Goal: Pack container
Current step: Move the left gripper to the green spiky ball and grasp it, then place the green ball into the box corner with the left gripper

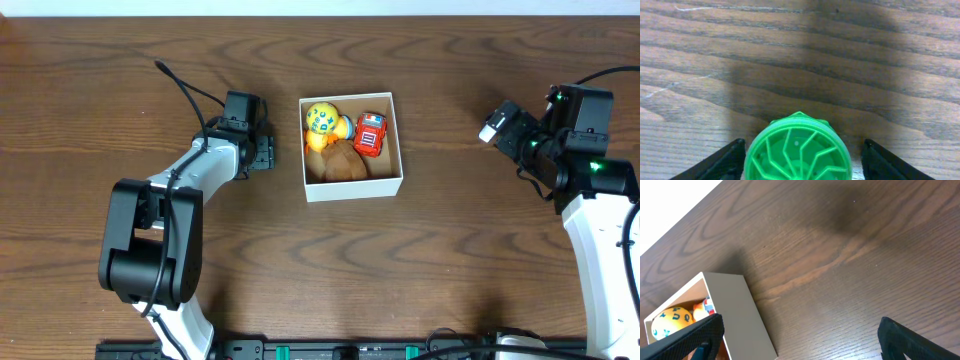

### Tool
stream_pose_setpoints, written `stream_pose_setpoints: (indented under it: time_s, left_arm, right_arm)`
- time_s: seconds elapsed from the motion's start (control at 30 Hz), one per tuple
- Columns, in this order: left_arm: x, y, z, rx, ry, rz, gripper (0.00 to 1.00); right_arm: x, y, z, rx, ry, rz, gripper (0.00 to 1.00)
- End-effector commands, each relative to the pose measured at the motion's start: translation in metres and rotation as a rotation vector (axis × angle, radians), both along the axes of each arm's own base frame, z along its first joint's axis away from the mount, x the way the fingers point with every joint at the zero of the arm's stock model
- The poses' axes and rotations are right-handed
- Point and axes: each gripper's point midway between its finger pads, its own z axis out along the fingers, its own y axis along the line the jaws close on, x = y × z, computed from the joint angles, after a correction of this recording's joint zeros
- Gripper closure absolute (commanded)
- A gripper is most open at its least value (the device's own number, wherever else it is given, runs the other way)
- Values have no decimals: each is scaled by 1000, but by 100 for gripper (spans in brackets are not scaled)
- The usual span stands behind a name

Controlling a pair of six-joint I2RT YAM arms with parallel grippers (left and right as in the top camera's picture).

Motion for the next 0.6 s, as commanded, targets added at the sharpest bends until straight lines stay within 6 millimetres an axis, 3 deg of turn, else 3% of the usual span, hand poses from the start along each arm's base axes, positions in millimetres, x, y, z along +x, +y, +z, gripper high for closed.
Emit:
stream_pose_setpoints:
  time_s: [0.0,0.1,0.3,0.43,0.57]
  left_arm:
    - [-9,4,-13,11,40,-1,33]
    - [-8,4,-12,12,37,-5,40]
    - [-4,2,10,19,-3,-40,41]
    - [0,0,52,13,-70,-54,43]
    - [-2,-10,113,-5,-177,-80,46]
  right_arm:
    - [1,-2,0,4,1,-6,1]
    - [1,-2,0,4,1,-6,1]
    - [1,-2,1,4,0,-6,1]
    - [1,-2,1,4,0,-6,1]
    - [1,-2,1,4,0,-6,1]
